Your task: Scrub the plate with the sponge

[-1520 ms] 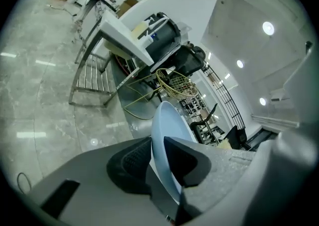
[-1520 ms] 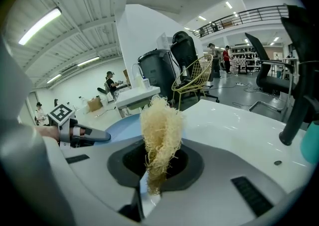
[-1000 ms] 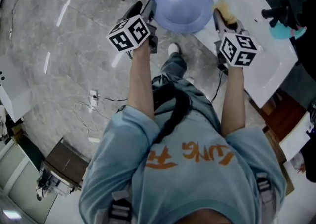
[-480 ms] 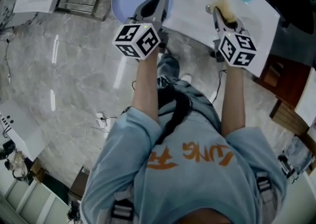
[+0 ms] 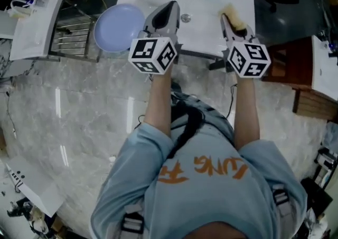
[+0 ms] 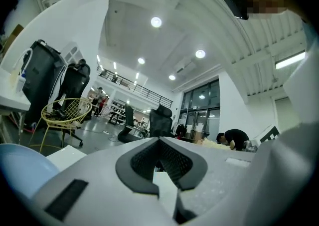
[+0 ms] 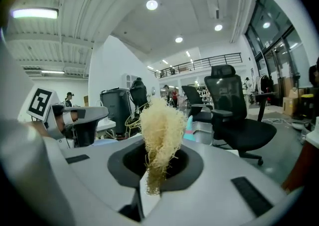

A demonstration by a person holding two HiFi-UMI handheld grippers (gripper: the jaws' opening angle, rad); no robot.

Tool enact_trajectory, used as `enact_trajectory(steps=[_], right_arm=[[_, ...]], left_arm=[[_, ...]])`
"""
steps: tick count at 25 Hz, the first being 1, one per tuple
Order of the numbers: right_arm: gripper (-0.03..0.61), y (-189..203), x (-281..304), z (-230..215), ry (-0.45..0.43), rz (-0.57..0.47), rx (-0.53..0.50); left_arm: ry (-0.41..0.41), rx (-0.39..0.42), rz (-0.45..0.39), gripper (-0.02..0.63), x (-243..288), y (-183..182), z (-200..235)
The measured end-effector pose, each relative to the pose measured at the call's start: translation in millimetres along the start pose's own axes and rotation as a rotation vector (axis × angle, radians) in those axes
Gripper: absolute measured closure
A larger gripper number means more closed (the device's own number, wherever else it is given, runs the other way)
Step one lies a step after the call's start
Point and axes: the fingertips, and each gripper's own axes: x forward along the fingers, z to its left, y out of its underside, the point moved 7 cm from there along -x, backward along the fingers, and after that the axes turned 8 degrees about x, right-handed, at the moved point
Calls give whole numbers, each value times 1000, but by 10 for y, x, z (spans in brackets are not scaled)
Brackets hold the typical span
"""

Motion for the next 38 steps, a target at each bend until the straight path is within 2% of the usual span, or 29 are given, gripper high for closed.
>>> enact_trajectory(steps=[7, 13, 30, 38], right_arm=[[548, -374, -572, -346, 71, -139, -2], [549, -565, -863, -579, 165, -172, -45], [549, -597, -1078, -778, 195, -193, -43], [549, -577, -1012, -707, 140, -195, -59]], left_arm=[[-48, 216, -72, 611, 175, -352, -713], [-22, 299, -62, 611, 286, -424, -1115], [73, 345, -37, 611, 440, -327, -1485], [80, 313, -66, 611, 402, -410, -1435]])
